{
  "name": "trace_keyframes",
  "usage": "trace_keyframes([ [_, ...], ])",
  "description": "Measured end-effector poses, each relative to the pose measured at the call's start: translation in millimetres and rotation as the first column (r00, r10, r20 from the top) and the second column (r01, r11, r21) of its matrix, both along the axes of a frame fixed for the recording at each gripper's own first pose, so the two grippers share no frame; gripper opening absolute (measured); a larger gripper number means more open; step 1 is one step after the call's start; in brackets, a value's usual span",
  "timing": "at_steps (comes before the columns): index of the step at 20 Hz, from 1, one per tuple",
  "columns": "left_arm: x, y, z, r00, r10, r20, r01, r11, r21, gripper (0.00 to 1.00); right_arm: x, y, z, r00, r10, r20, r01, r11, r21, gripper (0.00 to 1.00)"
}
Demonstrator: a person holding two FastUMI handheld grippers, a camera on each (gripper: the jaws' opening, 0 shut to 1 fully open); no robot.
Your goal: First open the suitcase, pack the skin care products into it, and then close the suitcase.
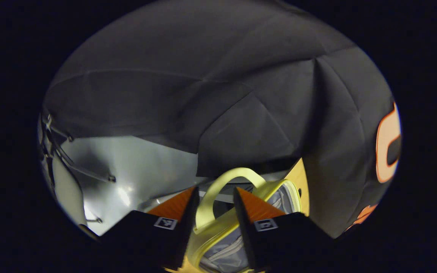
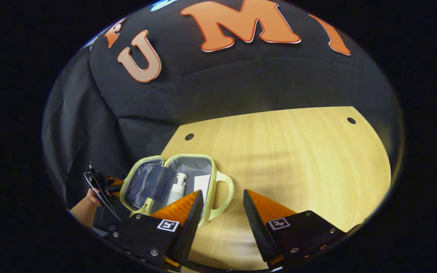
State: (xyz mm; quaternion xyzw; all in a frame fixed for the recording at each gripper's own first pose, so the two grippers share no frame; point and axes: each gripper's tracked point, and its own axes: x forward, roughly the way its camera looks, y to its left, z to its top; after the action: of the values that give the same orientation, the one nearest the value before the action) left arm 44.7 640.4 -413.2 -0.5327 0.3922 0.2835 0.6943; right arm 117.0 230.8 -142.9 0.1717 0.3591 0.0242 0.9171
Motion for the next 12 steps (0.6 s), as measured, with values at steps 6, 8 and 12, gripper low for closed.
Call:
trace_keyframes([
  [6, -6.1, -3.7, -3.7, 0.999, 0.016, 0.044, -0.013, 0.998, -0.061, 0.27, -3.4, -42.3, 21.1, 0.993, -0.098, 0.058, 0.099, 0.995, -0.017, 0.7],
  [8, -7.4, -4.4, 2.1, 0.998, -0.013, 0.054, 0.015, 1.0, -0.024, 0.18, -0.3, -53.3, 25.2, 0.988, -0.122, 0.09, 0.125, 0.992, -0.031, 0.7],
  [12, 8.5, -1.5, 32.4, 0.99, -0.062, 0.124, 0.052, 0.996, 0.079, 0.08, 0.2, -72.7, 36.6, 0.977, -0.152, 0.153, 0.163, 0.985, -0.062, 0.72],
])
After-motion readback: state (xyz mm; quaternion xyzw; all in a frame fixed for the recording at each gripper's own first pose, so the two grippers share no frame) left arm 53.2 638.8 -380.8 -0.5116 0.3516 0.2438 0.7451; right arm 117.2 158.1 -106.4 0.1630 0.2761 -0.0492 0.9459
